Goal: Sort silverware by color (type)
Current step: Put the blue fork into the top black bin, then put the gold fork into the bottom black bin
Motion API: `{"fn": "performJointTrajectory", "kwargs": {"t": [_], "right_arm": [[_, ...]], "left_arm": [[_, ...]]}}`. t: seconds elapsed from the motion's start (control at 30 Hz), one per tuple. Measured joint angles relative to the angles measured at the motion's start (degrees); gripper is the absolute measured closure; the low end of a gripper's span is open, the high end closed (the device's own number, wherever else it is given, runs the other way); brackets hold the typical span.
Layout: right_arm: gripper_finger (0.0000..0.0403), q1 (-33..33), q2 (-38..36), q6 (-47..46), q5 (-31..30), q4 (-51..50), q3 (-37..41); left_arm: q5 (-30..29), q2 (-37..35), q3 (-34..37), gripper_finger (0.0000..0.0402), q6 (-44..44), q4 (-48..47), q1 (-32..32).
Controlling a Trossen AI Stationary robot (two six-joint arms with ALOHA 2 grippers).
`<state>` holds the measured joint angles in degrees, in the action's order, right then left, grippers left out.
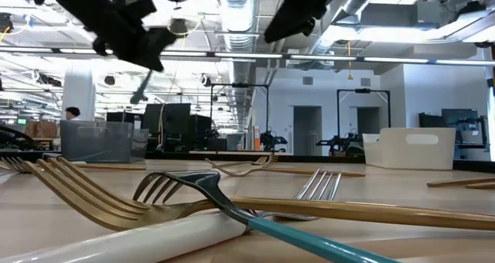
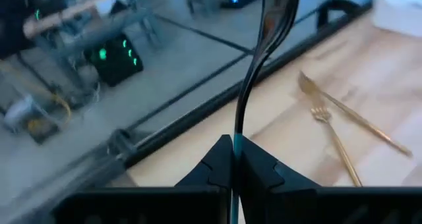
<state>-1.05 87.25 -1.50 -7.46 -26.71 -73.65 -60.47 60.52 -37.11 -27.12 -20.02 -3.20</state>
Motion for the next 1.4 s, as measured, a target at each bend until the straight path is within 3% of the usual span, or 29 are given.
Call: {"fn": "performJointTrajectory", "kwargs": {"t": [0.13,0.33,0.43,0.6,0.77,0.97,1.17,1.33,1.4], "right_arm": [[0.0285,-1.0,1.3,0.0,0.0,-0.2,-0.2],[0.0285,-2.5,4.9,-0.4,0.1,-1.7,0.0],[0.0285,-2.8,6.0,-1.1,0.1,-1.7,0.0],[0.0285,-4.0,5.7,-1.7,0.1,-2.0,-0.1],[0.0287,-4.7,4.4,-2.4,0.0,-4.2,-0.1],[0.0294,-5.3,3.5,-4.1,-0.2,-6.4,3.1],[0.0296,-4.1,1.3,-7.6,1.4,6.4,15.6],[0.0296,-3.9,1.3,-13.9,10.1,17.9,23.5],[0.0296,-5.1,1.3,-16.5,10.7,19.3,25.2]], "left_arm": [[1.9,-6.6,-0.1,0.0401,-0.4,-5.0,8.8],[16.5,-8.2,-0.1,0.0401,-2.1,-12.4,24.0],[20.9,-6.6,-0.1,0.04,-0.3,-13.8,29.6],[24.6,-4.4,0.0,0.0371,2.0,-14.2,34.4],[22.7,-2.4,0.0,0.0315,2.2,-16.6,36.1],[21.7,-1.7,0.0,0.0261,0.9,-20.1,35.0],[21.7,-3.3,0.1,0.0249,0.6,-18.1,26.1],[19.4,-6.2,5.3,0.0248,5.7,-3.9,14.2],[20.5,-7.5,8.0,0.0248,7.1,3.1,9.8]]}}
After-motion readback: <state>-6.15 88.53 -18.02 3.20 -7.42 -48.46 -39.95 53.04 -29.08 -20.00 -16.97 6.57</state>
